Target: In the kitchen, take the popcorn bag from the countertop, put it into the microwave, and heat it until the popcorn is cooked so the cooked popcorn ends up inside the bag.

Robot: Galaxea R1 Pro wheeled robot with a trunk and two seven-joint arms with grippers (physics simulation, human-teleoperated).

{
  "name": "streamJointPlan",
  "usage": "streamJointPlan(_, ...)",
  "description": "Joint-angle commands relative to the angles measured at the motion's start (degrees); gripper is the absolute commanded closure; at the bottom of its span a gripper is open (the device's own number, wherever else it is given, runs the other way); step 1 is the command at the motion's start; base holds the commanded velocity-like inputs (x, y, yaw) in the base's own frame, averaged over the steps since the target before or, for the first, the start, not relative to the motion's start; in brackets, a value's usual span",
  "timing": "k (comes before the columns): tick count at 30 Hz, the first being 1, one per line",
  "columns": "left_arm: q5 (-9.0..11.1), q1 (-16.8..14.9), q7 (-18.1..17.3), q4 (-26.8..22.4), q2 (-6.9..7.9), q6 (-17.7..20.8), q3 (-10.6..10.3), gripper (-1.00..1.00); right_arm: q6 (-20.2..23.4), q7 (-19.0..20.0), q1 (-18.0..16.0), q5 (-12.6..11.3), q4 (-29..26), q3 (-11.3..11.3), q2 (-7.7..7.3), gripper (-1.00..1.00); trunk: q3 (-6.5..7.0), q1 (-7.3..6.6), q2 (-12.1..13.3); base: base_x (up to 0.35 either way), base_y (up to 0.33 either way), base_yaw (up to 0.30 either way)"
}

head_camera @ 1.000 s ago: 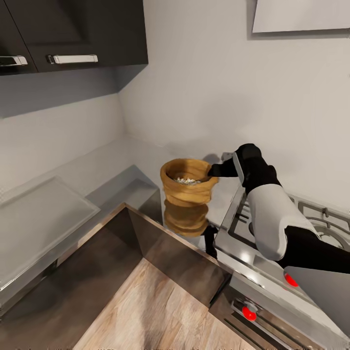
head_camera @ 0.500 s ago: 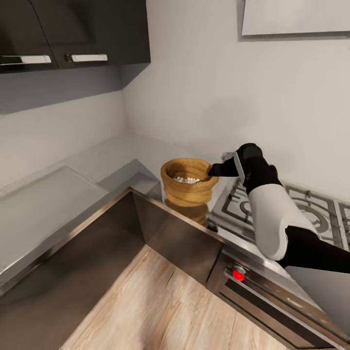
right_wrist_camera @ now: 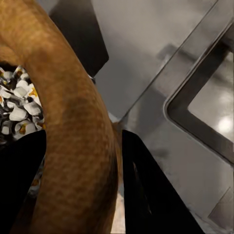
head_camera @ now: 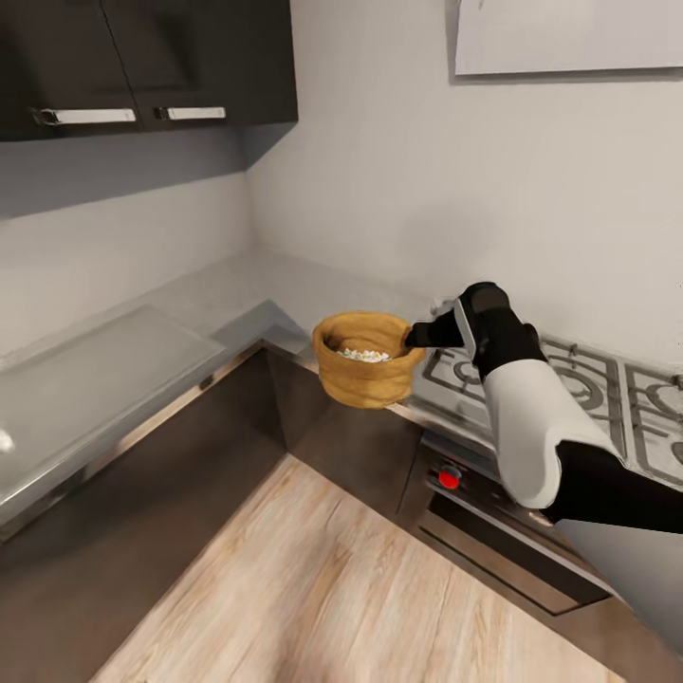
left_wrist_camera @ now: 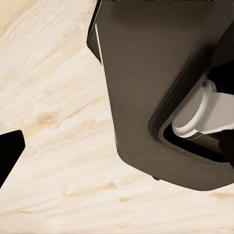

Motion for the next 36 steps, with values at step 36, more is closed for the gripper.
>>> streamJointPlan(36,-0.06,0.01,-0.04,-0.06,0.06,-0.08,0.53,-1.00,0.15,0.11,2.38,0.72,2.73,-0.45,-0.06,1.00,3.21,-0.02,-0.08,-0.171,0.000,0.000)
